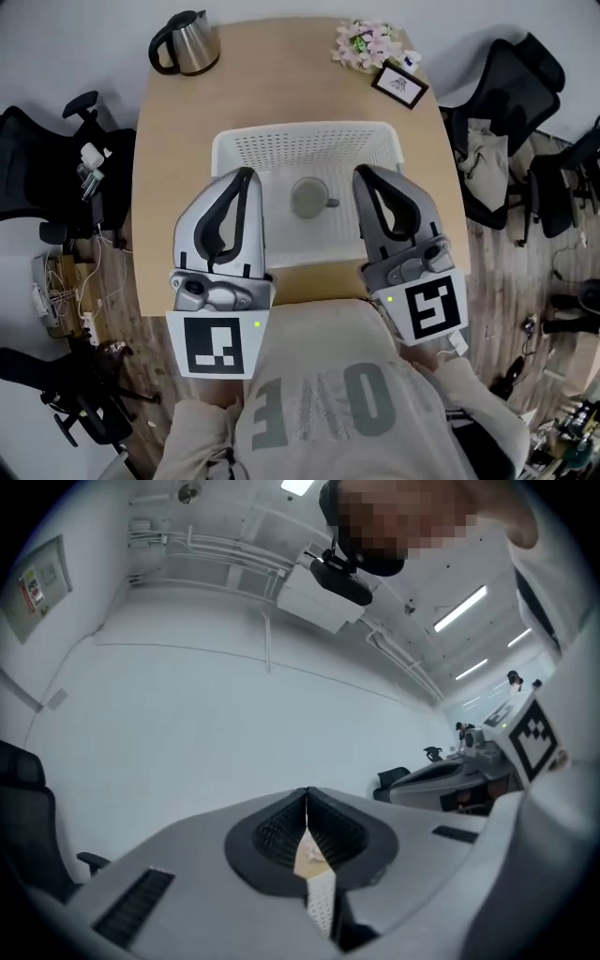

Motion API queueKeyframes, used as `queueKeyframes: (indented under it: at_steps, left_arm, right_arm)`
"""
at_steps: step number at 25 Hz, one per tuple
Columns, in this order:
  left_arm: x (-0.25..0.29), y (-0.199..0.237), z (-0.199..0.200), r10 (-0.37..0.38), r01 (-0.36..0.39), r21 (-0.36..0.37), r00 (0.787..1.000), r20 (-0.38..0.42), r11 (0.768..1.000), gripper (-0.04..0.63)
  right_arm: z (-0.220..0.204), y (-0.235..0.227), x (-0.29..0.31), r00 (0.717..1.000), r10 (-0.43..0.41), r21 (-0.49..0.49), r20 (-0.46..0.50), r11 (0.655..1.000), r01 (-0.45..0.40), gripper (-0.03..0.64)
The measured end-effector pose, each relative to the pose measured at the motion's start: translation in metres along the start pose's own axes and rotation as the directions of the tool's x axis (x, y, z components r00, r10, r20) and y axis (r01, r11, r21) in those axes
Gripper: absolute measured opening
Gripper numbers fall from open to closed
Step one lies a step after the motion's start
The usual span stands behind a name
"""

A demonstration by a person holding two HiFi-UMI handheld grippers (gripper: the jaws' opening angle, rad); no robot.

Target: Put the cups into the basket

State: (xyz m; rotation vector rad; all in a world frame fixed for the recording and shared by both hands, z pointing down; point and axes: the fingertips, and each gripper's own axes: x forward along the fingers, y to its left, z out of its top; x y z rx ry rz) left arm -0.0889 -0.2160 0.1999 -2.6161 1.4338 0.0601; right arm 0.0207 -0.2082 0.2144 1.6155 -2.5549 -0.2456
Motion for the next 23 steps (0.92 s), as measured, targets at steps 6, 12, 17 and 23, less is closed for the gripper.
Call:
queueKeyframes:
  at_steps: [6,12,17,23]
  left_arm:
    - [-0.008,0.019,0.0,0.115,-0.115,0.004,0.992,0.05,0.993,0.011]
    - [-0.005,0.02,-0.004,0.113,-0.113,-0.007,0.992,0.055,0.994,0.011]
    - [-0.006,0.022,-0.012,0.108,-0.108,-0.004,0.994,0.024,0.994,0.011]
    - [-0.01,0.028,-0.017,0.12,-0.12,-0.02,0.993,0.011,0.993,0.011]
  right_arm:
    - [-0.009,0.028,0.016,0.996,0.076,-0.003,-0.037,0.997,-0.076,-0.002]
    - [-0.013,0.028,0.02,0.995,0.08,0.0,-0.053,0.997,-0.081,-0.003]
    - [-0.014,0.027,0.023,0.995,0.081,-0.016,-0.059,0.996,-0.083,-0.003]
    - [-0.016,0.028,0.023,0.994,0.081,-0.027,-0.071,0.996,-0.083,-0.003]
